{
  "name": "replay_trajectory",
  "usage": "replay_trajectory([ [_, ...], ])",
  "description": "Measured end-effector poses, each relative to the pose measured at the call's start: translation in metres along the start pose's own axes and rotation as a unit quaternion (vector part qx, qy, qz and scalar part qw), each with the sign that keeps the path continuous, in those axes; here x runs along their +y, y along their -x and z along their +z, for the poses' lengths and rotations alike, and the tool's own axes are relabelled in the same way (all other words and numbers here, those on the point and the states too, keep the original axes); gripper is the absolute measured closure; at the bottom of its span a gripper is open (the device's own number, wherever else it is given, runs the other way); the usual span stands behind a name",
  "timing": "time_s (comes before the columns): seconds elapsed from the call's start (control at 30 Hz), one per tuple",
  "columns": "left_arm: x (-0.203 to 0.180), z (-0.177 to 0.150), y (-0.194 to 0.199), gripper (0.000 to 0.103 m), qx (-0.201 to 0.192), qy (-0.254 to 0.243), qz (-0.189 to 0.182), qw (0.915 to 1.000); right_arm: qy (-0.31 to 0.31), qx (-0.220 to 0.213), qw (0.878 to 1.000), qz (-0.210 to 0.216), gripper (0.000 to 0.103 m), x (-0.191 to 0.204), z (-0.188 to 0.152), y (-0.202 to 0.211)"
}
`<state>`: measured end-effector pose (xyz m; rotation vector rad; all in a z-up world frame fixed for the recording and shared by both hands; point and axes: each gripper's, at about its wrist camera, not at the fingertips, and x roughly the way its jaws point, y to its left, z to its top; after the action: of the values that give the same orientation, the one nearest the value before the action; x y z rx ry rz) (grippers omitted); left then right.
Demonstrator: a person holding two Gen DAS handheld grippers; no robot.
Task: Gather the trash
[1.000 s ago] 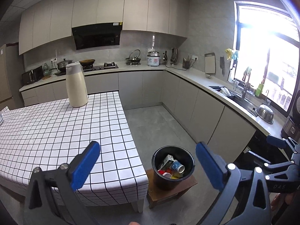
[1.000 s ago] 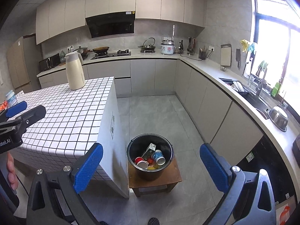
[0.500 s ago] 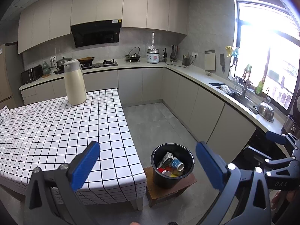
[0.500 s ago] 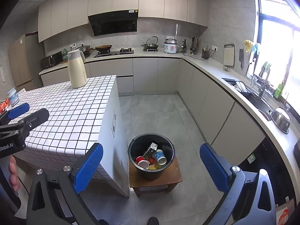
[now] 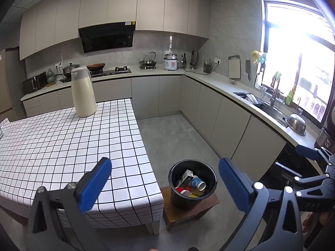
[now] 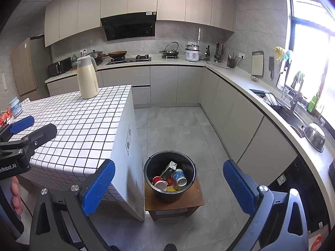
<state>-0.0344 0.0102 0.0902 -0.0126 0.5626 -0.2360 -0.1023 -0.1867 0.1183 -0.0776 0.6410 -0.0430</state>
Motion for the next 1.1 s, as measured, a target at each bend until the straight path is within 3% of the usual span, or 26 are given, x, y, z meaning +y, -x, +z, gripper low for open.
replay_trajectory([
  [1.1, -0.0034, 0.0028, -0.0041, 0.0, 0.008, -0.011, -0.007, 0.9999, 0.001, 0.0, 1.0, 0.003, 0.0, -0.0011, 0.0033, -0.0059],
])
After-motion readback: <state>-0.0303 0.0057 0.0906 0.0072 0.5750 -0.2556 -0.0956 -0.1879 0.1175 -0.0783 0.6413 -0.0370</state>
